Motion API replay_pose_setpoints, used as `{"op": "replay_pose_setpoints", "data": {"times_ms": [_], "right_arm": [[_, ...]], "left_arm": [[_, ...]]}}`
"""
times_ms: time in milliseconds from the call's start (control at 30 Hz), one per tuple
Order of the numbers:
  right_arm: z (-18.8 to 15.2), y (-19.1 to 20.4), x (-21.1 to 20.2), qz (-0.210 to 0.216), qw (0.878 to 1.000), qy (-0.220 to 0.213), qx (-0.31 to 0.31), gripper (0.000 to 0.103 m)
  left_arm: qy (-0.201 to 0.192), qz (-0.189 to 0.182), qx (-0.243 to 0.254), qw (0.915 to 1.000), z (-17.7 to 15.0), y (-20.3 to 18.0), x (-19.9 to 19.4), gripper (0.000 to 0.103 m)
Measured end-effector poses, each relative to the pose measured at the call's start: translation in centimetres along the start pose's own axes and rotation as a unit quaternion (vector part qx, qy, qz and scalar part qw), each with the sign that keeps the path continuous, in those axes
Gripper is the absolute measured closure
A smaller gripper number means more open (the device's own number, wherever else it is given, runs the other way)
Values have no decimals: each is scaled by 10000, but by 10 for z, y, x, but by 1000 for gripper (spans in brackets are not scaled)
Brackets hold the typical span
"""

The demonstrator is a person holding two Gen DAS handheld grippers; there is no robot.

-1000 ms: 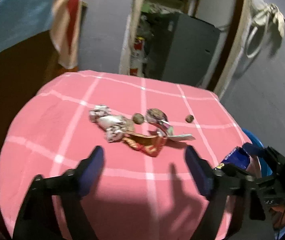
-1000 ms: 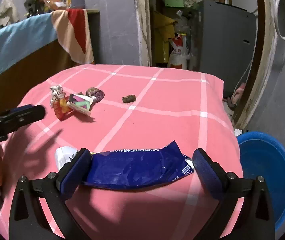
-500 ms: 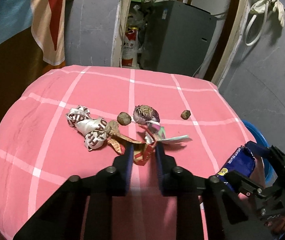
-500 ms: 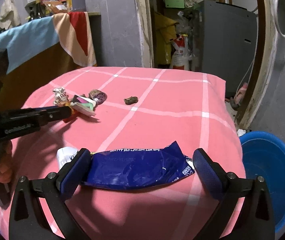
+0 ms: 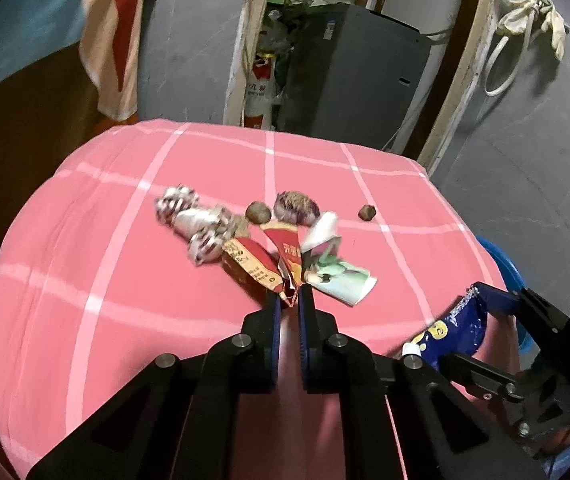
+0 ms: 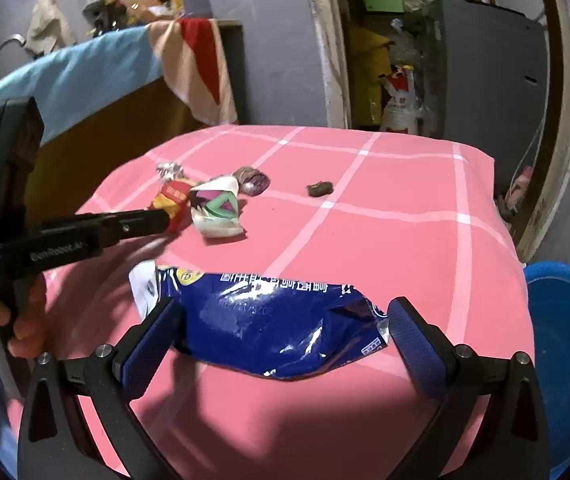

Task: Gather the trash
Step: 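Grasp the blue wrapper with the right gripper while the left grasps the red wrapper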

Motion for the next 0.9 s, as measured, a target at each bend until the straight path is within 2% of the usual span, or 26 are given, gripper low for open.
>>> {"op": "replay_pose_setpoints", "data": {"times_ms": [133,200,500,533,600,733,900], "right_arm": [[-2,3,0,-53,10000,4,-72,4],[-3,3,-2,-55,10000,-1,-69,15],[-9,4,-7,-160,9996,-33,-209,34],[-9,4,-8,-171,9996,-46,-216,38],[-10,6,-9,-196,9994,-71,-271,57],[-11,6,-10,-209,9993,-107,-304,59],[-10,4,-14,-214,9992,-194,-261,73]], "left_arm": [[40,-15,-93,9999,-7,4,-5,97],[33,-33,-147,9999,-10,5,-9,97],[16,-31,-173,9998,-15,4,-17,97],[14,-37,-171,9998,-15,5,-17,97],[5,-24,-166,9999,-15,5,-18,97],[-12,-2,-197,9998,-17,5,-19,97],[-29,-8,-214,9998,-19,5,-22,97]]}}
Point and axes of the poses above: each gripper's, at about its wrist camera, not at the fingertips, and x roughly the way its jaws point, y to its left, z to its top, the point moved 5 cm from there along x, roughly the way its jaws point
